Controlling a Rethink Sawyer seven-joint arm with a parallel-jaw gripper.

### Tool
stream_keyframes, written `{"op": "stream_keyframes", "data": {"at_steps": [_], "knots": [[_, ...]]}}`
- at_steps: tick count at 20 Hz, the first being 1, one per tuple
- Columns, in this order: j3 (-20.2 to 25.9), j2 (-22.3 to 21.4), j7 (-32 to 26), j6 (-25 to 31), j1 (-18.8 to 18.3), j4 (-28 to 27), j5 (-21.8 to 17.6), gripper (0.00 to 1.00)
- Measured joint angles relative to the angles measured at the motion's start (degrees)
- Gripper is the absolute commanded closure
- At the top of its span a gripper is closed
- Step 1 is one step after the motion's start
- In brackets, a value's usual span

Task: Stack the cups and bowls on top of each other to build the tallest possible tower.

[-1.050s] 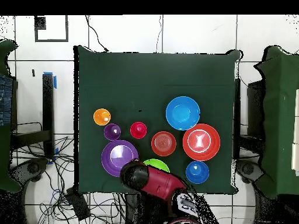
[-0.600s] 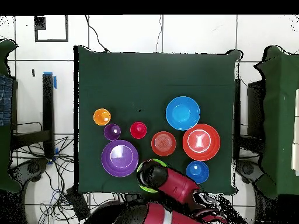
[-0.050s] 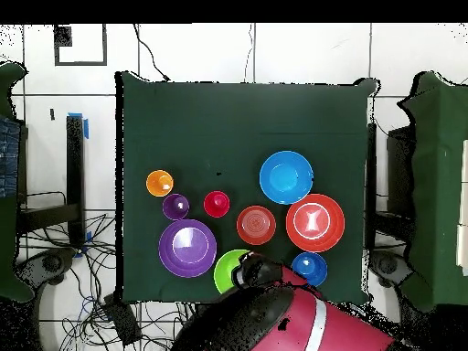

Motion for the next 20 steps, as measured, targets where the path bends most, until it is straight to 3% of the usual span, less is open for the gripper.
{"op": "stream_keyframes", "data": {"at_steps": [20], "knots": [[0.14,0.69,0.0,-0.95,0.2,-0.14,-0.25,0.0]]}}
